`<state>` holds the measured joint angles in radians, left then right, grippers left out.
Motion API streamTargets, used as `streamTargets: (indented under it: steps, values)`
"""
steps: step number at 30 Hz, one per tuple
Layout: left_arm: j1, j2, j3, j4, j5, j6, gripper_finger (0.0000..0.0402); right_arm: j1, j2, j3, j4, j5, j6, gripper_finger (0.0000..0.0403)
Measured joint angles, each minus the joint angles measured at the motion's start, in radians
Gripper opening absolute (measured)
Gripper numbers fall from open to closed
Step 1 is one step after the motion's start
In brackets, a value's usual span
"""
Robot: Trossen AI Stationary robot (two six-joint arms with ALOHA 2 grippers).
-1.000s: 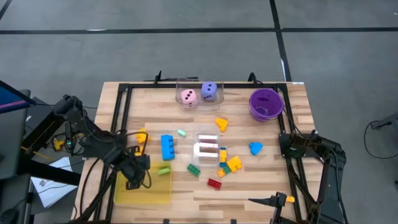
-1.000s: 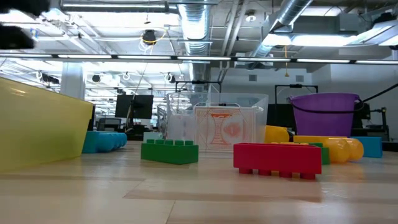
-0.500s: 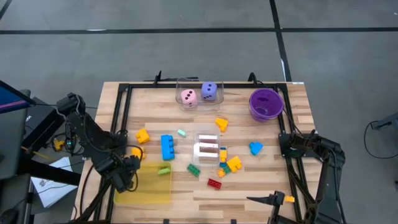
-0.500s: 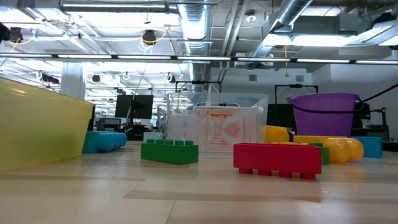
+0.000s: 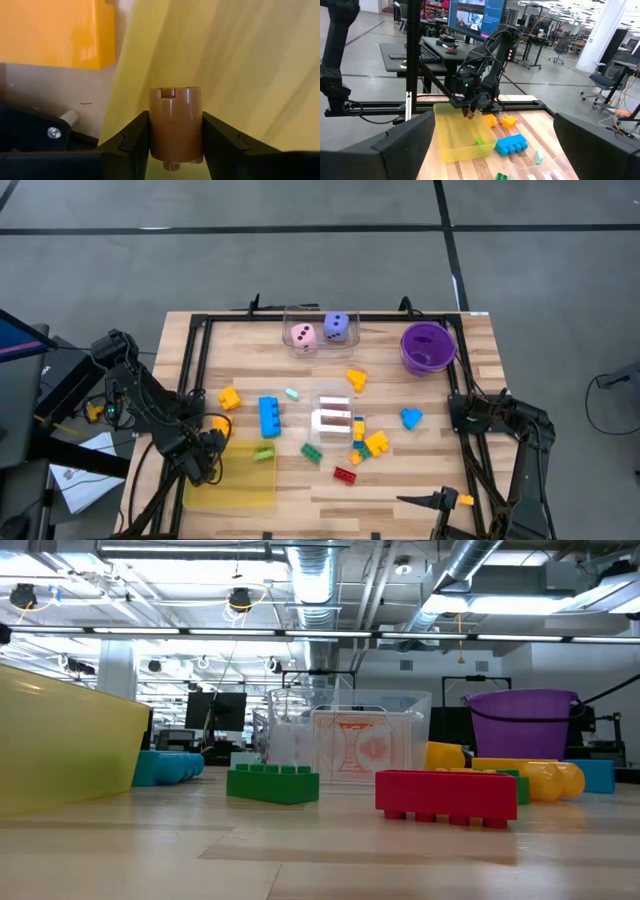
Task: Pick & Place Toys
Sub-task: Put the brown game piece into the yellow bin
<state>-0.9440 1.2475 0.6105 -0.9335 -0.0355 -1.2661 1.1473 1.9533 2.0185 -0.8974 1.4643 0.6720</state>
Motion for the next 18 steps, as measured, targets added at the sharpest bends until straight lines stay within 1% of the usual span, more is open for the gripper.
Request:
streamTargets:
  steps: [6, 13, 18]
  values:
    - [0.0, 0.0, -0.036, 0.044, 0.017, 0.0, 0.0146, 0.0, 0.0, 0.0, 0.0, 0.0, -0.002, 0.04]
    - [0.0, 0.0, -0.04, 0.041, 0.016, 0.002, 0.0179, 0.0, 0.0, 0.0, 0.0, 0.0, -0.001, 0.04]
    - [0.0, 0.0, -0.04, 0.041, 0.016, 0.003, 0.0195, 0.0, 0.0, 0.0, 0.0, 0.0, -0.001, 0.04]
